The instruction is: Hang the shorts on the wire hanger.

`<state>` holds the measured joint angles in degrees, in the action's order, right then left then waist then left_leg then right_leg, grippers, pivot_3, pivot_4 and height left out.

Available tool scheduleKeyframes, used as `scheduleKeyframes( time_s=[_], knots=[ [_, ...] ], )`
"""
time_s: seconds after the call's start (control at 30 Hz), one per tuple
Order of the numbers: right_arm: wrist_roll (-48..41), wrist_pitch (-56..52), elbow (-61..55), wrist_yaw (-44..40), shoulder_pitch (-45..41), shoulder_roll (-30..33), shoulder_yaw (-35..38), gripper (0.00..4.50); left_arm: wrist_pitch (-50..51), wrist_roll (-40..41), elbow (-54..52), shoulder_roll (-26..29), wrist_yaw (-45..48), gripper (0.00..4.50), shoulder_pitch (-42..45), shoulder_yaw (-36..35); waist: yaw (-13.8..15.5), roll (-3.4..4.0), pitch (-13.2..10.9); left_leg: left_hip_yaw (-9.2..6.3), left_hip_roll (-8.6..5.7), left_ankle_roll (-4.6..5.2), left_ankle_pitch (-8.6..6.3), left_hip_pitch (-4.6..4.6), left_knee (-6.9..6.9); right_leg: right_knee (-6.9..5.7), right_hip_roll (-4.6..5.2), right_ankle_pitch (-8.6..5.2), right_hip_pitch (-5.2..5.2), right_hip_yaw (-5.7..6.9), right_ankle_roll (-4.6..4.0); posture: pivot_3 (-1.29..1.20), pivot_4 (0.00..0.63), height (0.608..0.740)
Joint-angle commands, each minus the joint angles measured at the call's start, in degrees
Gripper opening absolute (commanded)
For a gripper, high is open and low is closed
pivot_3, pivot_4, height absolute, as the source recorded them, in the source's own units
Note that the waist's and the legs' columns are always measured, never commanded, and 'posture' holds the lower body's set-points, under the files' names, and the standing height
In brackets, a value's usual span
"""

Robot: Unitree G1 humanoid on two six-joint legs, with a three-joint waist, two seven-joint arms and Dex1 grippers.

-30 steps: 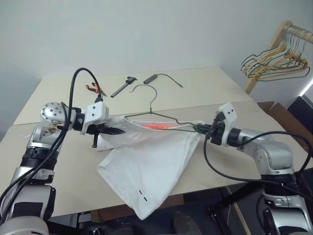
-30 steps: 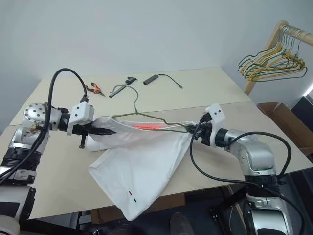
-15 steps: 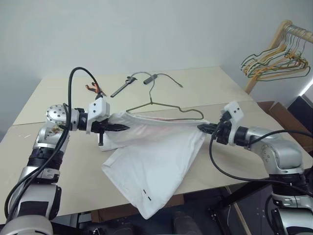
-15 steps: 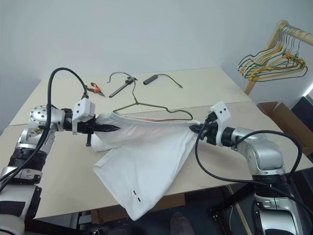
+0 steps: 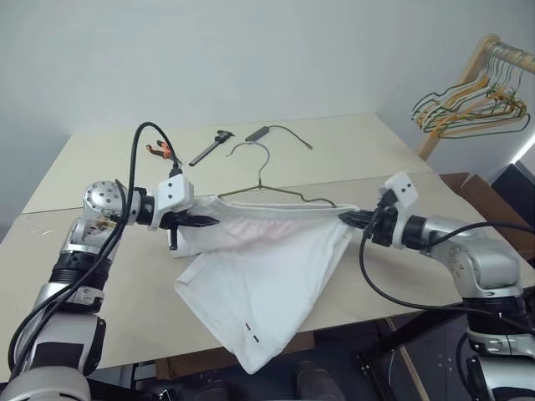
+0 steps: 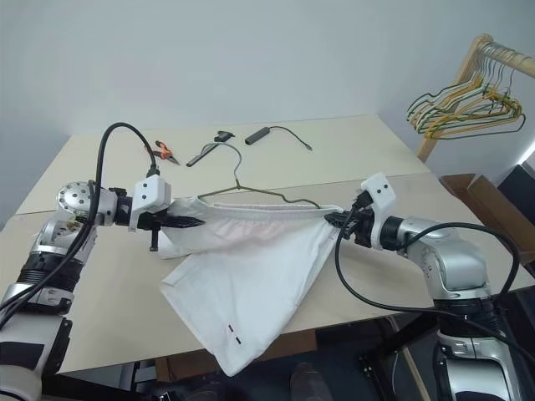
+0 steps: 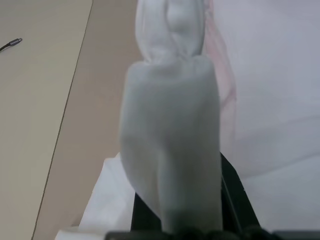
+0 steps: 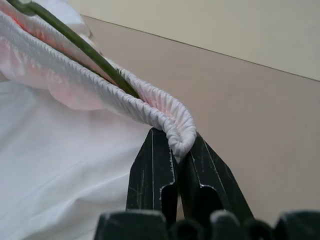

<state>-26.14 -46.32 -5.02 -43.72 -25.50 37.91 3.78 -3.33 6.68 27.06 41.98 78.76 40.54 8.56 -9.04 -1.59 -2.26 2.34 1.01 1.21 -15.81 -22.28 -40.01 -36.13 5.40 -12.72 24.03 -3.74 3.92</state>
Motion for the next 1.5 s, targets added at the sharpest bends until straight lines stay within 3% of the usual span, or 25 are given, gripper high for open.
scheduleKeyframes(
  time_s=[0.03, 0.4, 0.63, 0.77, 0.93, 1.03, 1.2, 1.33, 1.43, 1.5],
  knots=[
    [0.3, 1.1, -0.2, 0.6, -0.6, 3.1, 4.4, 0.04, -2.5, -3.8, 2.1, 3.1, -1.4, 0.00, 1.1, 0.2, 0.0, 0.00, 0.0, 0.00, 0.00, 0.00, 0.00, 0.00, 0.00, 0.00, 0.00, 0.00, 0.00, 0.00, 0.00, -0.15, 0.000, 0.740],
    [-1.5, -1.4, -9.7, 1.4, -1.9, 3.3, 1.5, 0.04, -1.8, -8.3, 5.9, -0.6, -6.9, 0.00, 4.6, 3.4, 0.0, 0.00, 0.0, 0.00, 0.00, 0.00, 0.00, -0.03, 0.00, 0.02, 0.00, 0.00, 0.02, 0.00, 0.00, -0.17, 0.000, 0.740],
    [10.3, 0.8, -17.9, 8.1, -1.4, 3.4, -11.0, 0.04, 3.3, -4.1, 4.4, -4.9, -7.9, 0.00, 6.7, 0.6, -0.5, 0.00, 0.0, 0.00, 0.00, 0.00, 0.00, -0.04, -0.01, 0.00, 0.00, 0.00, 0.03, 0.01, 0.01, -0.18, 0.000, 0.740],
    [14.0, 1.8, -18.7, 10.8, -1.3, 1.4, -13.9, 0.04, 4.4, -3.6, 3.3, -5.6, -8.1, 0.00, 6.5, 0.2, -1.3, 0.00, 0.0, 0.00, -0.01, 0.00, 0.00, -0.06, -0.02, -0.01, 0.01, 0.00, 0.05, 0.00, 0.01, -0.17, 0.000, 0.740],
    [19.2, -0.1, -17.6, 13.1, -1.4, 0.6, -18.3, 1.55, 5.3, -1.8, 1.7, -5.7, -6.9, 0.00, 6.1, -0.4, -1.4, 0.00, 0.0, -0.01, -0.01, 0.00, 0.00, -0.05, -0.02, 0.00, 0.02, 0.00, 0.05, 0.00, 0.01, -0.17, 0.000, 0.740],
    [17.9, -0.5, -18.9, 12.4, -1.8, 0.2, -15.9, 2.61, 5.5, -1.6, 1.0, -5.2, -6.2, 0.00, 5.8, -0.5, -1.4, 0.00, 0.0, -0.01, -0.01, 0.00, 0.00, -0.04, -0.01, -0.01, 0.02, 0.00, 0.04, 0.00, 0.01, -0.17, 0.000, 0.740],
    [7.8, 4.4, -23.9, -4.7, 2.2, 10.5, -7.2, 4.40, 4.8, -1.7, 1.2, -3.5, -4.6, 0.00, 5.7, -0.4, -0.9, -0.01, 0.0, -0.07, -0.05, 0.01, -0.01, -0.10, 0.00, 0.08, 0.04, -0.01, 0.03, 0.04, 0.04, -0.16, 0.000, 0.740],
    [0.9, 4.5, -19.9, -10.9, -2.4, 14.0, 0.2, 4.46, 3.8, -1.6, 1.5, -2.2, -2.4, 0.00, 5.7, 0.4, -1.4, -0.01, 0.0, -0.06, -0.02, 0.05, -0.03, -0.02, 0.00, 0.11, 0.02, -0.02, -0.06, 0.04, 0.05, -0.16, 0.000, 0.740],
    [2.2, 6.3, -14.1, -13.6, -7.9, 15.0, -2.1, 4.46, 3.4, -1.5, 1.5, -2.2, -1.0, 0.00, 6.0, 0.7, -1.6, 0.00, 0.0, 0.01, -0.01, 0.05, -0.02, 0.14, 0.00, 0.03, 0.00, 0.00, -0.12, -0.06, 0.02, -0.16, 0.000, 0.740],
    [5.9, 8.9, -9.1, -17.0, -12.0, 16.0, -7.4, 4.46, 3.1, -1.5, 1.5, -2.4, 0.0, 0.00, 6.4, 0.9, -1.5, 0.00, 0.0, 0.01, 0.04, 0.05, -0.02, 0.27, 0.01, 0.03, -0.05, 0.00, -0.25, -0.04, 0.01, -0.17, 0.000, 0.740]
  ],
)
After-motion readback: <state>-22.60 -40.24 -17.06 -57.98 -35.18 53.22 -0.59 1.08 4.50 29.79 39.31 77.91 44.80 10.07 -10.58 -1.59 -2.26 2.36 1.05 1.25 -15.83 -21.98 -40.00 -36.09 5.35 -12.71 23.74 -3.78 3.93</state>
